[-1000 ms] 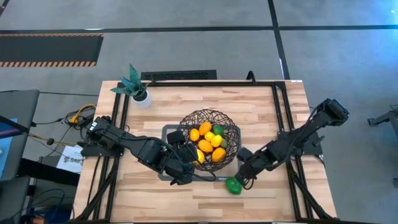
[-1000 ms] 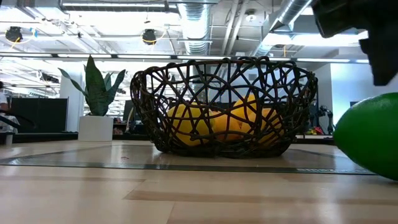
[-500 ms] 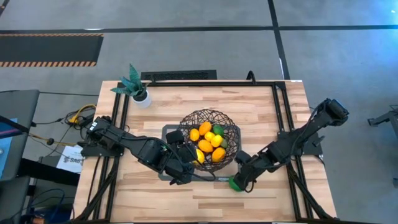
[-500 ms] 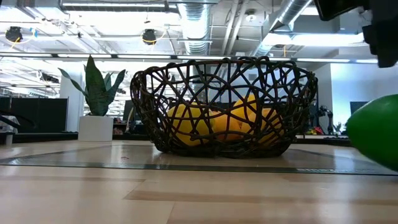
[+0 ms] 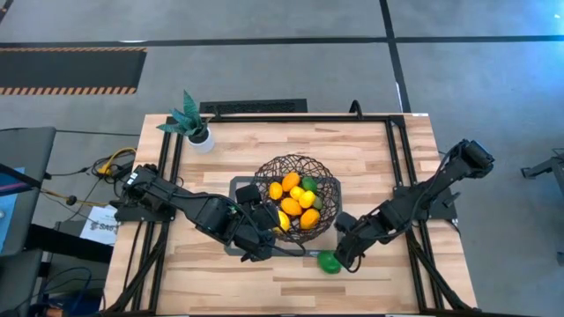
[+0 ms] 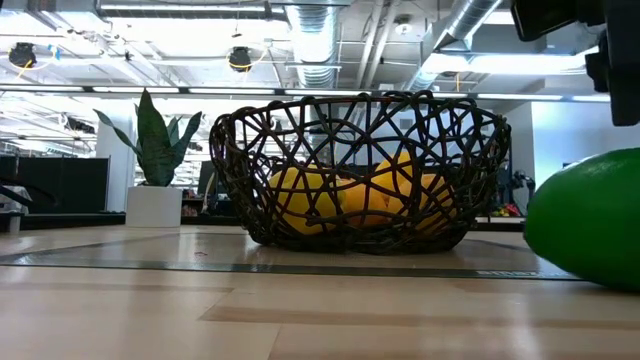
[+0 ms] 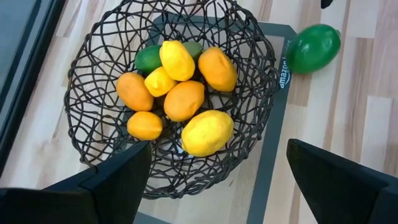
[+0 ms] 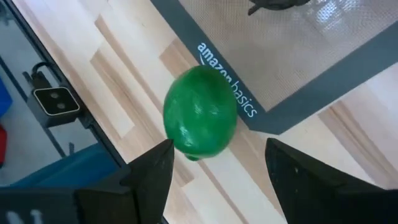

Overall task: Build produce basket
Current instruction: Put the lime into the basket

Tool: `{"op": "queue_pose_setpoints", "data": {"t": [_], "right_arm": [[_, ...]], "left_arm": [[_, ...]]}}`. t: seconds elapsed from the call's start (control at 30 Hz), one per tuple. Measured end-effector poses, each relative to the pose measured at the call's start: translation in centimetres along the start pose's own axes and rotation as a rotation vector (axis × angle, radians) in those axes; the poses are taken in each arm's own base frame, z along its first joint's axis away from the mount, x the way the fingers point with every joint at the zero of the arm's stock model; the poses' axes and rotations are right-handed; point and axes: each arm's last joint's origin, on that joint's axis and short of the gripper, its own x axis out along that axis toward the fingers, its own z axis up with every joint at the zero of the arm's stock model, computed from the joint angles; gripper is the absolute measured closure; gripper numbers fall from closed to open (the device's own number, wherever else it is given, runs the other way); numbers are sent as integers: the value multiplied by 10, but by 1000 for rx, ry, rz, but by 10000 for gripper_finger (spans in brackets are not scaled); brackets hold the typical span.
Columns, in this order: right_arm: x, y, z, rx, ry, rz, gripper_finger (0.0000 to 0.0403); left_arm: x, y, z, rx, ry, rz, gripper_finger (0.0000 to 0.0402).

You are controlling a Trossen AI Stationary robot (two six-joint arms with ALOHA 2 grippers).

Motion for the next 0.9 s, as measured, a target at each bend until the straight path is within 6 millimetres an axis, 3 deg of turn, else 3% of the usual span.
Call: {"op": "queue_pose_setpoints", "data": {"t": [0.6,0.9], "right_arm": [[0,6,0,27,-92,46,131],[0,10,-1,-80,-118,74,131]], "left_arm": [[0,0,0,0,0,-1,42],[0,0,0,0,0,-2,42]]}}
